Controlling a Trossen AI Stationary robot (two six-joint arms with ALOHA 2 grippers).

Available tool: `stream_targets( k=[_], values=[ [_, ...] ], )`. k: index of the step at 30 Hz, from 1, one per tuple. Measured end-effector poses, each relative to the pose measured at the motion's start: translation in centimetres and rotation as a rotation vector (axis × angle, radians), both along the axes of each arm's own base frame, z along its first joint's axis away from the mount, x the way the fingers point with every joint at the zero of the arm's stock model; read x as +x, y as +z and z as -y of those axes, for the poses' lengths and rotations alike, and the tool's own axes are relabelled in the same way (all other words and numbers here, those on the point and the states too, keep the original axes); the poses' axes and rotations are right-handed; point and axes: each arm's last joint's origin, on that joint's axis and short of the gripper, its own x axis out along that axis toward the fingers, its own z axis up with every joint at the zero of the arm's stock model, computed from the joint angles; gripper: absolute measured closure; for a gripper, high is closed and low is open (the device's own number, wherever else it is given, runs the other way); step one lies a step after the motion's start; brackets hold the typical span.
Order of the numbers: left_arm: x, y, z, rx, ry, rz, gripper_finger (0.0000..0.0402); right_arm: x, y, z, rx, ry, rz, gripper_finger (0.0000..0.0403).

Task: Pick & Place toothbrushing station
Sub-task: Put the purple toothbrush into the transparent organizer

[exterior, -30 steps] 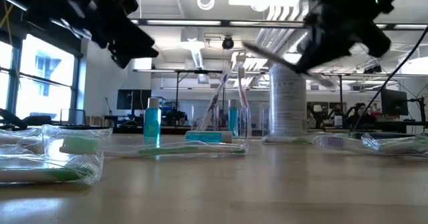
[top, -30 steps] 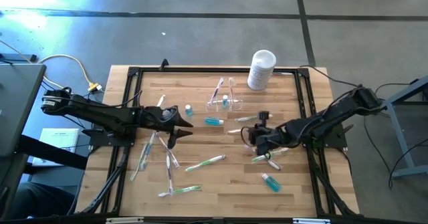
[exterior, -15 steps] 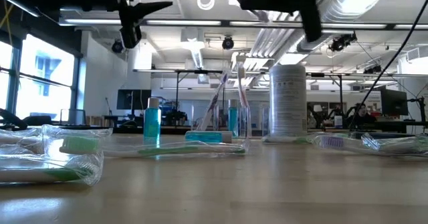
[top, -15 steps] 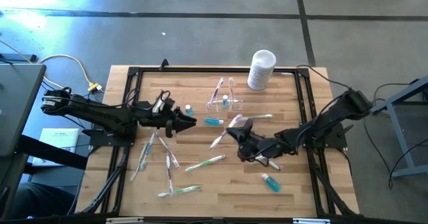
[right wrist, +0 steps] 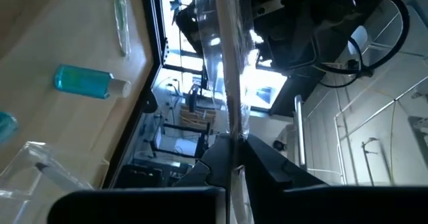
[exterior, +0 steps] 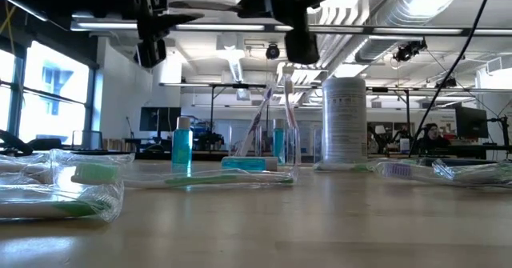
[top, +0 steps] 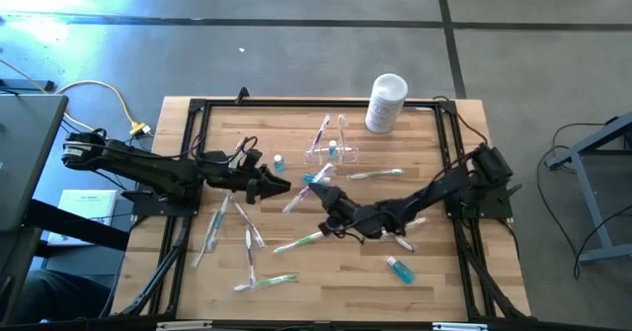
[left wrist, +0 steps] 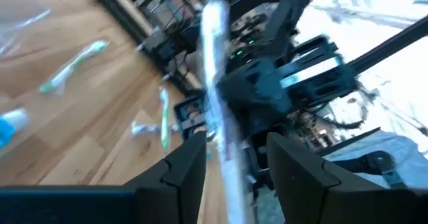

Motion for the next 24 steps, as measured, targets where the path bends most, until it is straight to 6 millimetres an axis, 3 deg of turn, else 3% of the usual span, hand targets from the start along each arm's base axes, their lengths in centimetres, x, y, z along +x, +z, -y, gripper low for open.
stream_targets(
  k=[9,24],
  values=[
    [0.5,-0.8,0.1,-0.018,-0.023,-0.054,0.0249,1.4,1.1,0.6,-0.007,0.016,0.023,0.0387],
    [0.6,-0.9,0.1,-0.012,-0.034,-0.044,0.0249,1.6,0.3,1.1,0.023,0.027,-0.041,0.0387]
  ],
)
